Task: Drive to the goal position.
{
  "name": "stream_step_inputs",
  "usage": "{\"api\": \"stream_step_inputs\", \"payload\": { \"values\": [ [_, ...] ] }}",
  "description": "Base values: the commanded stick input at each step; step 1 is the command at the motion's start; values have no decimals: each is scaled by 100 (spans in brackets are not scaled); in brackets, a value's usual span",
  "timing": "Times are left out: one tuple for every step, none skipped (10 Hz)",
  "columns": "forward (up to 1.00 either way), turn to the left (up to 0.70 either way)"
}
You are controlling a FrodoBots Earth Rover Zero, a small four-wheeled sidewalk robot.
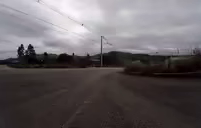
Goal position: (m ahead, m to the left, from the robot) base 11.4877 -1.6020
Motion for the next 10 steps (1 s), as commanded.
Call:
{"api": "stream_step_inputs", "payload": {
  "values": [
    [0, 0],
    [0, 0],
    [0, 0],
    [0, 0],
    [70, 0],
    [70, 0],
    [70, 0],
    [70, 0],
    [70, 0],
    [70, 0]
  ]
}}
